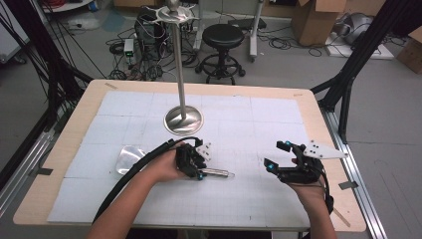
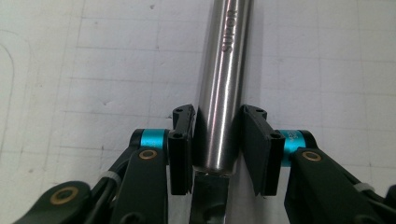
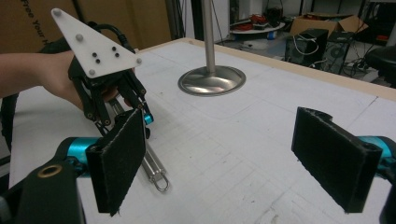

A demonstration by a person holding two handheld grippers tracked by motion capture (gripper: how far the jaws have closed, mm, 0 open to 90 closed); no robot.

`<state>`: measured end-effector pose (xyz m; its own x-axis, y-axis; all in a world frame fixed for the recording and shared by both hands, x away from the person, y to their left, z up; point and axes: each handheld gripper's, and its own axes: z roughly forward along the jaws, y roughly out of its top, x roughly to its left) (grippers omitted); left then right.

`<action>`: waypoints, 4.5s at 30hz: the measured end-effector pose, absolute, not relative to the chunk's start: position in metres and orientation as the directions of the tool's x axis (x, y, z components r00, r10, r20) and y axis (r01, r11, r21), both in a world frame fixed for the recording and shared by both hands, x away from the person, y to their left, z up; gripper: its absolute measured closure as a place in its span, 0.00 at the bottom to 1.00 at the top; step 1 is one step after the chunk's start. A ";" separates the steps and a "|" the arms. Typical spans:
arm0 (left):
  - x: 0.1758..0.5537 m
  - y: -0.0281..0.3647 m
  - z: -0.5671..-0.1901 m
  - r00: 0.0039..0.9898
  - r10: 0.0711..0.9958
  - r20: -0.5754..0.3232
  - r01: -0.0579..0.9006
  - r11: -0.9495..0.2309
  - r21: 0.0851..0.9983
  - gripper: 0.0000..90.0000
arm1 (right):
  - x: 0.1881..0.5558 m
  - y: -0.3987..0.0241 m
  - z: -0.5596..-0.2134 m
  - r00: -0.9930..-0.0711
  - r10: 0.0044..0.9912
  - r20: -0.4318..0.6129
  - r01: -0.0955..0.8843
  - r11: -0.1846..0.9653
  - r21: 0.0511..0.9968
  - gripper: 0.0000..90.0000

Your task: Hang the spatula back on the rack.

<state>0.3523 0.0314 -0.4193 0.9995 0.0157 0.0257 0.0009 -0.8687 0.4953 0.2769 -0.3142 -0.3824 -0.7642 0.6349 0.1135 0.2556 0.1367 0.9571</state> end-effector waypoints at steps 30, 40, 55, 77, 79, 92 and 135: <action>0.346 0.079 -0.354 0.979 0.173 0.106 0.055 -0.729 0.682 0.76 | 0.276 -0.314 -0.384 -0.762 0.636 0.124 0.266 0.133 0.955 0.19; 0.345 0.113 -0.323 0.969 0.240 0.065 0.092 -0.589 0.803 0.77 | 0.276 -0.313 -0.384 -0.764 0.634 0.117 0.259 0.137 0.956 0.19; 0.345 0.163 -0.276 0.934 0.356 0.018 0.108 -0.330 0.938 0.77 | 0.276 -0.312 -0.384 -0.764 0.634 0.117 0.260 0.137 0.956 0.19; 0.365 0.192 -0.236 0.887 0.461 -0.019 0.124 -0.198 0.972 0.77 | 0.277 -0.312 -0.384 -0.767 0.630 0.121 0.258 0.130 0.957 0.19; 0.368 0.195 -0.232 0.885 0.465 -0.020 0.127 -0.201 0.971 0.77 | 0.277 -0.312 -0.384 -0.767 0.629 0.124 0.262 0.131 0.956 0.19; 0.389 0.214 -0.211 0.857 0.511 -0.058 0.159 -0.157 0.975 0.77 | 0.277 -0.312 -0.383 -0.768 0.629 0.124 0.258 0.127 0.958 0.19; 0.439 0.207 -0.209 0.809 0.583 -0.075 0.237 -0.206 0.949 0.77 | 0.278 -0.313 -0.384 -0.766 0.630 0.126 0.262 0.128 0.956 0.19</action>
<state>0.4392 0.2073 -0.2086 0.8087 0.5835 -0.0747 0.2367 -0.2064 0.9494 0.2783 -0.3130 -0.3841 -0.7663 0.6300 0.1259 0.2624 0.1280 0.9564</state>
